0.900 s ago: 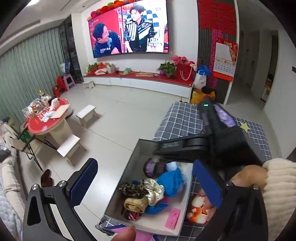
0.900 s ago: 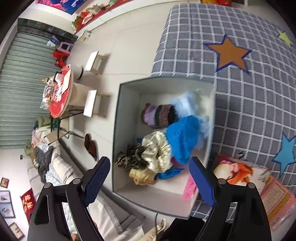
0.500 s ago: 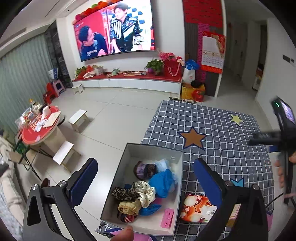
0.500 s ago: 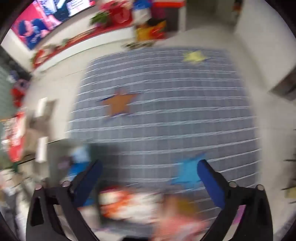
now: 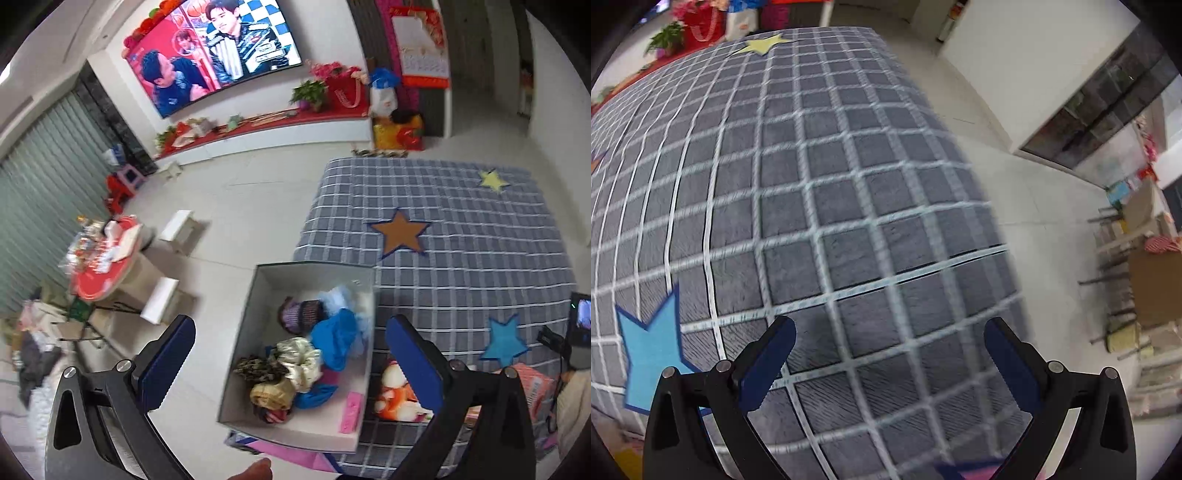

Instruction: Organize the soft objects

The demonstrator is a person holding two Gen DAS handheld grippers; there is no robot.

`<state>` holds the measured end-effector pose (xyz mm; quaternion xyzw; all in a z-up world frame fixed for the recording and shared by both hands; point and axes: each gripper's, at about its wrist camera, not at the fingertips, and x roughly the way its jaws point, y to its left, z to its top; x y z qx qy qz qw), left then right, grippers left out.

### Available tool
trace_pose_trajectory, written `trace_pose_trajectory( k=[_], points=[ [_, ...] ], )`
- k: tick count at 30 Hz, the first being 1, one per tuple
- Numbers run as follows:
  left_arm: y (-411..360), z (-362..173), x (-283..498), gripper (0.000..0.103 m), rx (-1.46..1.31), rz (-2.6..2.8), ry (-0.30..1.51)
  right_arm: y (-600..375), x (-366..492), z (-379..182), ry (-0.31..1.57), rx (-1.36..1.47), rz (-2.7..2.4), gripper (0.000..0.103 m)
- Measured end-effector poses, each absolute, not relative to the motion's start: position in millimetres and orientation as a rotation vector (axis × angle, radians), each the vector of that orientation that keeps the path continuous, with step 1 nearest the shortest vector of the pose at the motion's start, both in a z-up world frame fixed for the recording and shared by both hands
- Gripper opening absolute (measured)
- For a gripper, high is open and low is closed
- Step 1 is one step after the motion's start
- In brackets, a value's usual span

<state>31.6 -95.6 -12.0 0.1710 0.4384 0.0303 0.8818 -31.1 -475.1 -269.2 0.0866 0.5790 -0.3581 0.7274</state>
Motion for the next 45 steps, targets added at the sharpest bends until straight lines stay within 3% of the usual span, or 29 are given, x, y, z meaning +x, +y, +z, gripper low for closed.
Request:
trace_pose_trajectory(
  k=[8,26,37,45],
  points=[
    [-94.3,-34.3,46.1,0.103,0.435,0.184,0.966,-495.2,-60.1,-276.0,0.932,0.386,-0.883,0.103],
    [-43.5,-9.2,57.5,0.103,0.325,0.254,0.943,-491.5,-56.2,-279.2,0.923,0.403,-0.874,0.103],
    [28.1,7.0,42.7,0.103,0.234,0.407,0.908,-491.1,-53.5,-279.6,0.924,0.402,-0.873,0.103],
    [75.8,10.1,22.7,0.103,0.323,0.508,0.892,-491.0,-53.7,-279.7,0.924,0.401,-0.873,0.103]
  ],
)
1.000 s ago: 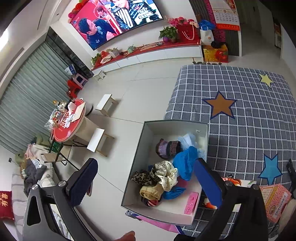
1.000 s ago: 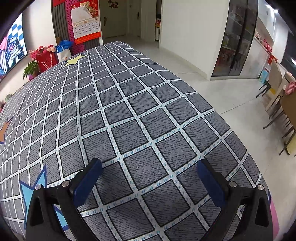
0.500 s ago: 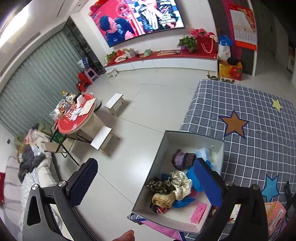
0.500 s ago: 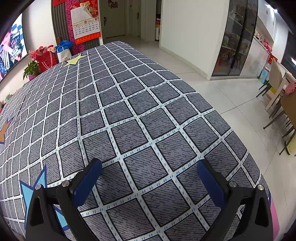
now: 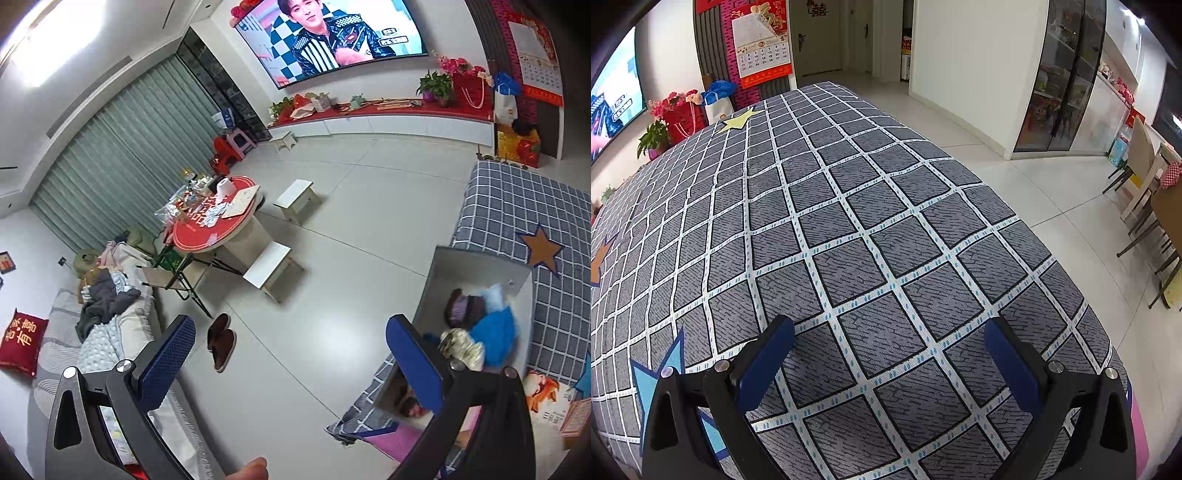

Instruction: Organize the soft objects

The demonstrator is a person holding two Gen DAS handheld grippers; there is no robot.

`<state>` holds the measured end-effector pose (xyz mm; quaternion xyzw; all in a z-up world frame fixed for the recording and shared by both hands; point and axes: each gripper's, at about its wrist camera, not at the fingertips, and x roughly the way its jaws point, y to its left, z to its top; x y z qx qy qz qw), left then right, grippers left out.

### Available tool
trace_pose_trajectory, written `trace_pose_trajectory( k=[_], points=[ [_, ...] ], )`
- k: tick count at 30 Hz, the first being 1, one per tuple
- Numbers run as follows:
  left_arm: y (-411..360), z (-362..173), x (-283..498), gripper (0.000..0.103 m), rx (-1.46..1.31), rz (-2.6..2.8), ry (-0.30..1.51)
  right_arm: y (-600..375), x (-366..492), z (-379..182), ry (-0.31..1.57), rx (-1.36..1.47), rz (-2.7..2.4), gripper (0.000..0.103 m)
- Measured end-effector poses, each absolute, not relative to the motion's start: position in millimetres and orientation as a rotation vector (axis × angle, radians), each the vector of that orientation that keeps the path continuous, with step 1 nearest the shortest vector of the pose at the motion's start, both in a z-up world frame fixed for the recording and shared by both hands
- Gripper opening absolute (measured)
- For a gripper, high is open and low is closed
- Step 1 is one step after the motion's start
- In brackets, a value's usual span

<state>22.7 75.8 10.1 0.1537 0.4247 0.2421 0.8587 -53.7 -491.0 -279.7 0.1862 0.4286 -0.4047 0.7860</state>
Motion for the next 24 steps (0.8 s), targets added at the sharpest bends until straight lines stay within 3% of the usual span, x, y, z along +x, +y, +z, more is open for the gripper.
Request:
trace_pose_trajectory(
  k=[24],
  points=[
    [-4.8,31.6,71.0,0.103,0.275,0.149,0.860,-490.8,-56.9,-278.2,0.924,0.400,-0.870,0.103]
  ],
)
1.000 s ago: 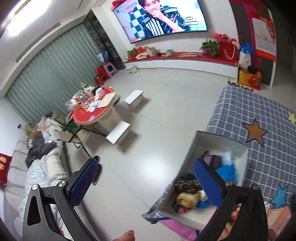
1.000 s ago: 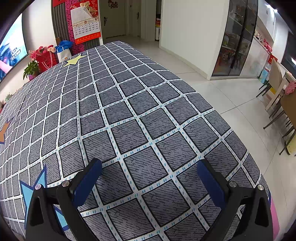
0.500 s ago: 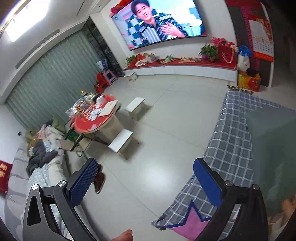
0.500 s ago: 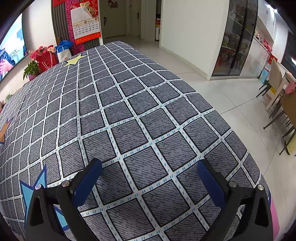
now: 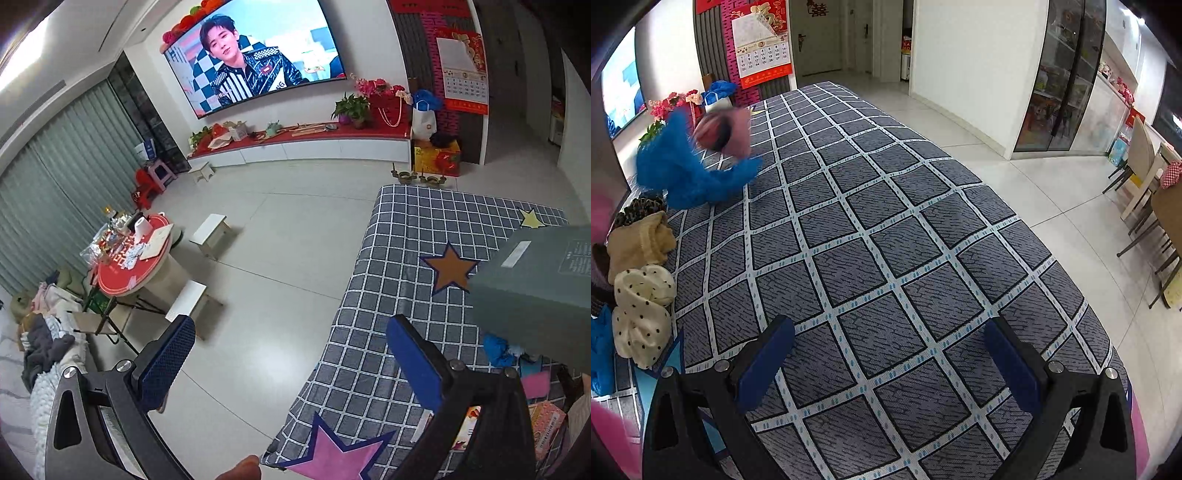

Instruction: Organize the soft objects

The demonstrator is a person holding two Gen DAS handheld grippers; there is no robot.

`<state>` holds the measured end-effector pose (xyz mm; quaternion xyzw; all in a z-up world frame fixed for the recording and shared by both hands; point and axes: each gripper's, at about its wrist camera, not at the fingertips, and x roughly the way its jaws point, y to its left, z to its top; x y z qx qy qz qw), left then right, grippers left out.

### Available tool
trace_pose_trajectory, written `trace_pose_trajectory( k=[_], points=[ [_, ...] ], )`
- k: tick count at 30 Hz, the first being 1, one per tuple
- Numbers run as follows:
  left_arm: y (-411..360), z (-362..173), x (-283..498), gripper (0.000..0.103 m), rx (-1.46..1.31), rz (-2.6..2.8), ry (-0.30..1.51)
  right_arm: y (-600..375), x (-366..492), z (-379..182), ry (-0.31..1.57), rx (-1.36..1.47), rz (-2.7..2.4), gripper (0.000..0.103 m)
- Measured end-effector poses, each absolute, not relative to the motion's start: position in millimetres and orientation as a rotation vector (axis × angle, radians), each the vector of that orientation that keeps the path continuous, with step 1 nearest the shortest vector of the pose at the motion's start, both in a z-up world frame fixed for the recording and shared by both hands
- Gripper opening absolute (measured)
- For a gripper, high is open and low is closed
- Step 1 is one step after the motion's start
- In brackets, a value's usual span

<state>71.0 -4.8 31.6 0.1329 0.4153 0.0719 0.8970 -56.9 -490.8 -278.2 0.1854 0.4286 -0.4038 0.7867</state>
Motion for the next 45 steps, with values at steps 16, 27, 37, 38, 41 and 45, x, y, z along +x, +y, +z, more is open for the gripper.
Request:
trace_pose_trajectory(
  k=[16,27,37,38,41,45],
  points=[
    [46.8,51.7,40.0,0.103,0.060,-0.020,0.846,-490.1,-59.6,-278.1,0.922,0.397,-0.868,0.103],
    [29.6,51.6,20.4,0.103,0.203,-0.020,0.920,-490.0,-60.8,-277.9,0.921,0.396,-0.867,0.103],
    [-38.0,41.9,35.4,0.103,0.253,-0.128,0.908,-490.4,-60.0,-276.4,0.921,0.396,-0.867,0.103],
    [-46.4,38.9,39.7,0.103,0.247,-0.130,0.916,-489.6,-61.9,-277.5,0.921,0.396,-0.867,0.103],
    [-58.0,36.2,49.7,0.103,0.224,-0.125,0.937,-489.5,-62.1,-277.4,0.921,0.396,-0.867,0.103],
    [-61.1,42.7,56.6,0.103,0.181,-0.090,0.953,-489.8,-61.7,-276.9,0.921,0.396,-0.866,0.103]
  ],
)
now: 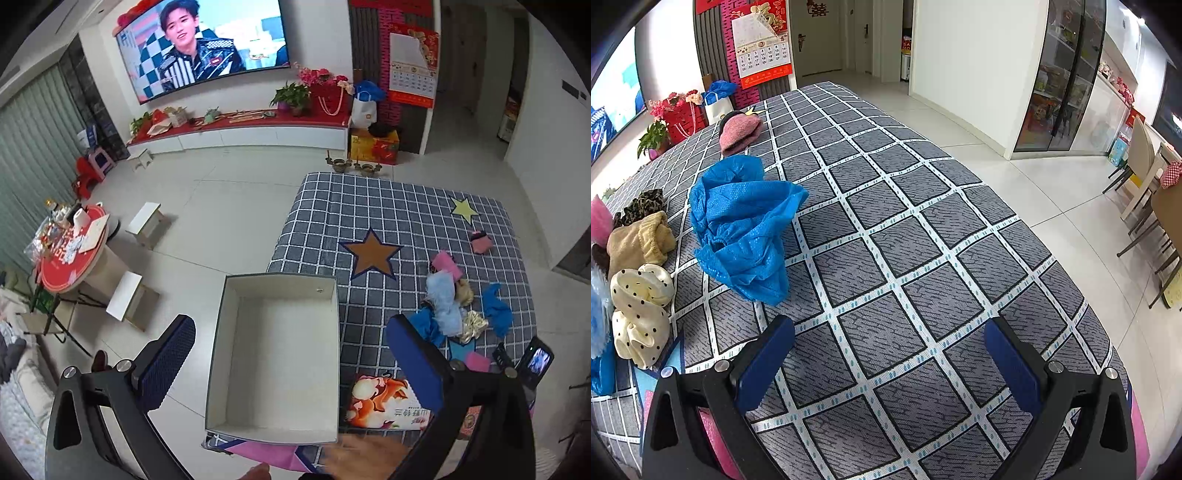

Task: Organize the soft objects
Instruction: 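Move both tools toward the pile of spilled soft items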

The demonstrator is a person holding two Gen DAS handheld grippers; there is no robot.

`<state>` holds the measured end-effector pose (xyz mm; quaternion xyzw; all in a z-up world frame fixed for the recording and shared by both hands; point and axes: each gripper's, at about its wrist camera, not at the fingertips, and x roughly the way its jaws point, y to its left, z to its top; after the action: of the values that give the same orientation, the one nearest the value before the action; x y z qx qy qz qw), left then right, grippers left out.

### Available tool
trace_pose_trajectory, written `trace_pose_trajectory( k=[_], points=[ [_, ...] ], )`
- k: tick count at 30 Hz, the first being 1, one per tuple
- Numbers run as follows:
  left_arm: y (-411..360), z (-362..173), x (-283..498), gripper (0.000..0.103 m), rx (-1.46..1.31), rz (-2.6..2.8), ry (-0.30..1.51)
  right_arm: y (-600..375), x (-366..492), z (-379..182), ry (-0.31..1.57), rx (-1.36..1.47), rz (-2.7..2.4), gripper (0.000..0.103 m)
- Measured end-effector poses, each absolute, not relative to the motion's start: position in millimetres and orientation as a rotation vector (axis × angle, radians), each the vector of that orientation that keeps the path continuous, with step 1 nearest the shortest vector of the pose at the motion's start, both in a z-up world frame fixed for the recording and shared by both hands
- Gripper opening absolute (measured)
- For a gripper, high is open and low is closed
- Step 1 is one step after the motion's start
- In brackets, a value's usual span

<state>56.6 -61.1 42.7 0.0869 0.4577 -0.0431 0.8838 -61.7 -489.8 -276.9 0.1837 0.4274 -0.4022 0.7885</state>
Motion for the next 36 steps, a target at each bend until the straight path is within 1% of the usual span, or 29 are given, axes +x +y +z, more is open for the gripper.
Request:
trace_pose_trajectory(
  k=[10,16,23,28,29,36],
  points=[
    [-49.4,39.8,35.3,0.103,0.216,-0.029,0.976,-489.3,-63.2,-277.2,0.920,0.395,-0.866,0.103],
    [-95.0,28.6,18.3,0.103,0.173,-0.310,1.094,-489.8,-62.2,-276.1,0.920,0.395,-0.866,0.103],
    [-134.9,32.8,18.3,0.103,0.134,-0.448,1.124,-489.4,-63.4,-276.3,0.920,0.395,-0.865,0.103],
    [-164.5,19.7,15.9,0.103,0.227,-0.445,1.194,-489.0,-64.4,-276.7,0.919,0.397,-0.867,0.103],
    [-170.3,15.9,15.0,0.103,0.250,-0.438,1.207,-487.6,-66.2,-284.2,0.917,0.397,-0.867,0.103],
    [-206.6,-3.5,13.8,0.103,0.396,-0.382,1.241,-486.1,-74.2,-289.6,0.919,0.378,-0.832,0.103]
  ],
)
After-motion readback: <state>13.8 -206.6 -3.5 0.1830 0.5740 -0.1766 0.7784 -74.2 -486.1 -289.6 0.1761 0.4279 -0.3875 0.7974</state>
